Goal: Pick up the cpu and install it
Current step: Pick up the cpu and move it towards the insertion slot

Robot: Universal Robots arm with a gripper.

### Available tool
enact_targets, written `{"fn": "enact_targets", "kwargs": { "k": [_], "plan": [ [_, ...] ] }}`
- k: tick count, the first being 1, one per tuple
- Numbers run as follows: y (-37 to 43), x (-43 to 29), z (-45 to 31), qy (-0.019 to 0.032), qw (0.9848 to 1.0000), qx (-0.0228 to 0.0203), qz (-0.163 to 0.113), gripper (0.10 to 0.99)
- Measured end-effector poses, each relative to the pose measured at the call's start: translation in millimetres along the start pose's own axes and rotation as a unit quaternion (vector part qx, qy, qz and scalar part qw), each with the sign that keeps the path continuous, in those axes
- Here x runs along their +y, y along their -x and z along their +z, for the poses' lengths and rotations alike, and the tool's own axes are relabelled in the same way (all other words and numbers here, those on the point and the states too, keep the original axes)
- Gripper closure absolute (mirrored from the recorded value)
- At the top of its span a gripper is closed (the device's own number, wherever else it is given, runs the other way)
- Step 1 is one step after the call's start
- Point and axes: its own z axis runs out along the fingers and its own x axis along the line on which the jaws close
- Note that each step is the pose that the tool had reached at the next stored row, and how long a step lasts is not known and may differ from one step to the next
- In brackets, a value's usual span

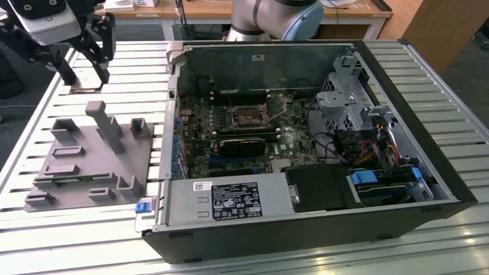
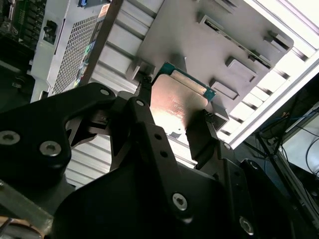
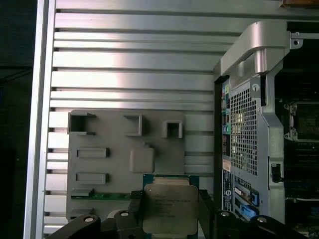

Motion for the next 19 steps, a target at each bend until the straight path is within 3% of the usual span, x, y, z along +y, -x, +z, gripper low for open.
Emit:
{"fn": "enact_targets", "kwargs": {
  "k": [19],
  "plan": [
    [12.6, 0.2, 0.1, 0.0, 1.0, 0.0, 0.0, 0.553]
  ]
}}
